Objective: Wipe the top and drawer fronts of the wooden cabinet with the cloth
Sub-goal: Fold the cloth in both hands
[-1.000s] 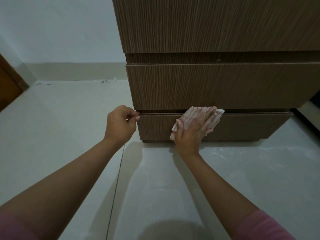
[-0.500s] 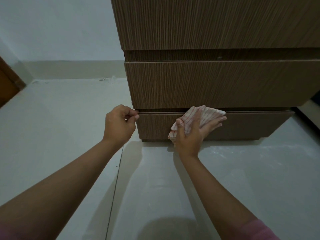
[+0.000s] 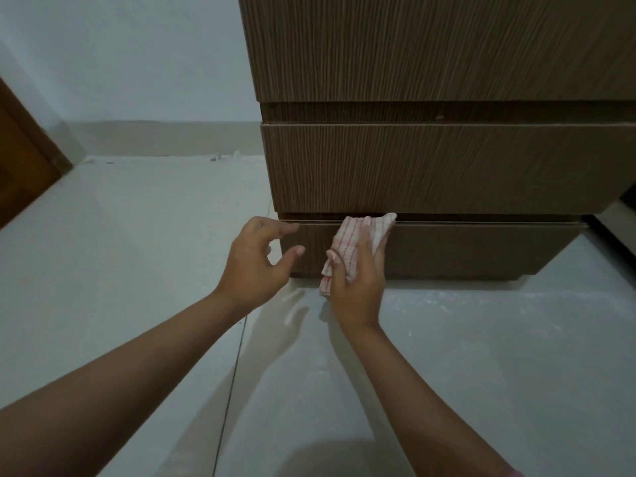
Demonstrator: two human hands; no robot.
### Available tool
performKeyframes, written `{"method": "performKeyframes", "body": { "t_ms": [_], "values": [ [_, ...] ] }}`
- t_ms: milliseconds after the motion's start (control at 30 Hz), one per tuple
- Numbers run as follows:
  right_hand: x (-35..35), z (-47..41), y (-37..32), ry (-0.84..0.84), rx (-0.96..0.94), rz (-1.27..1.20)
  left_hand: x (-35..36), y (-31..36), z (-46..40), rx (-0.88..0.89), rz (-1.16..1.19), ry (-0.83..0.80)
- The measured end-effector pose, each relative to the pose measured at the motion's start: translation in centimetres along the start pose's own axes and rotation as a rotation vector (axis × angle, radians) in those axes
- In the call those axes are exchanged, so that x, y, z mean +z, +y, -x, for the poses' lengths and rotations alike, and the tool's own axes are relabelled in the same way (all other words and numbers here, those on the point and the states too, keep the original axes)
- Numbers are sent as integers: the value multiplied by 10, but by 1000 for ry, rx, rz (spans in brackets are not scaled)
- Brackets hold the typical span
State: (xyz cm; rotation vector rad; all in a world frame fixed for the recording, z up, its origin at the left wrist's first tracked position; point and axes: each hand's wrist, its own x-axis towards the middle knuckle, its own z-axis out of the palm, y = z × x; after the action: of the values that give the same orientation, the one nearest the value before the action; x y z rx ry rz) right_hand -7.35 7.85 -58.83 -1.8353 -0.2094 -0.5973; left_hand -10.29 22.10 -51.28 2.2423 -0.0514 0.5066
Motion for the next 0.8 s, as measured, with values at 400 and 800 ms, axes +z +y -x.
{"method": "performKeyframes", "body": {
  "t_ms": [400, 800],
  "values": [
    [-24, 11, -44, -206, 7, -196, -14, 45, 6, -155, 508, -289],
    [-51, 27, -71, -102, 321, -587, -23, 76, 3, -180, 454, -385]
  ]
}}
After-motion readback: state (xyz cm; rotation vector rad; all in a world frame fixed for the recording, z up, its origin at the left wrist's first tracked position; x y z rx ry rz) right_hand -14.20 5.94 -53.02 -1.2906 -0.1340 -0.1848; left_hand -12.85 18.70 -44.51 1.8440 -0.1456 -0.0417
